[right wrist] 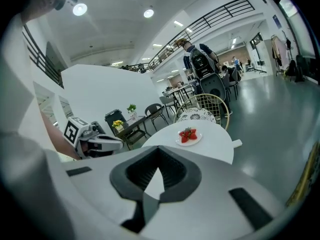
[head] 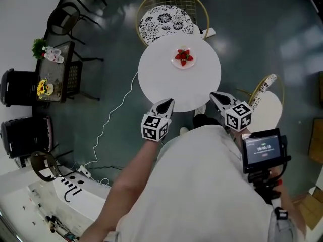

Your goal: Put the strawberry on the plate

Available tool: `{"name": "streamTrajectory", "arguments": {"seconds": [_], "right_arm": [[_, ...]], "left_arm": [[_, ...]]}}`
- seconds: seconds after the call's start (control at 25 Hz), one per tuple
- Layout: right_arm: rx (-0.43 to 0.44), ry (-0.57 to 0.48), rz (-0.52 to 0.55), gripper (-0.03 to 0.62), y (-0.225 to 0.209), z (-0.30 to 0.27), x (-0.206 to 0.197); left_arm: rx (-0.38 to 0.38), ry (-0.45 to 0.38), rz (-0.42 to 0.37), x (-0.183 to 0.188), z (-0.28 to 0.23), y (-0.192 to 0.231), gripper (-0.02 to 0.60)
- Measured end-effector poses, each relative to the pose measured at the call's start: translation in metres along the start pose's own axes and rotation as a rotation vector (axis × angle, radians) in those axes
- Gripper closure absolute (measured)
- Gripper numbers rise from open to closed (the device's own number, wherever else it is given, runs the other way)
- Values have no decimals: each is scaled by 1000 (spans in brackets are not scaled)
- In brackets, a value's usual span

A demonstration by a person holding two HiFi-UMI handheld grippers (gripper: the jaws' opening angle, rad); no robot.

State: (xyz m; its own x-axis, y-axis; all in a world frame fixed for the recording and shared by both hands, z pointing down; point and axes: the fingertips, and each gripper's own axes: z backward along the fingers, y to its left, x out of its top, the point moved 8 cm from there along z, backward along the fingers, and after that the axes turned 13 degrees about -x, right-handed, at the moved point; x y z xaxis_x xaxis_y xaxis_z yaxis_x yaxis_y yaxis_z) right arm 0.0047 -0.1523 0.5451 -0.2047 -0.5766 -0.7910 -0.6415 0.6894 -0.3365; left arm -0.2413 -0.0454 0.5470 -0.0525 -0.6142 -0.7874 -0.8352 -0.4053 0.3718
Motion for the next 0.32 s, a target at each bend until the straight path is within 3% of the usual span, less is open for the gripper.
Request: {"name": "streamTrajectory", "arguments": {"seconds": [0.32], "right_arm": [[-19, -10, 4, 589, 52, 47, -11]], "left_arm": [[-47, -76, 22, -16, 53, -39, 575]]}}
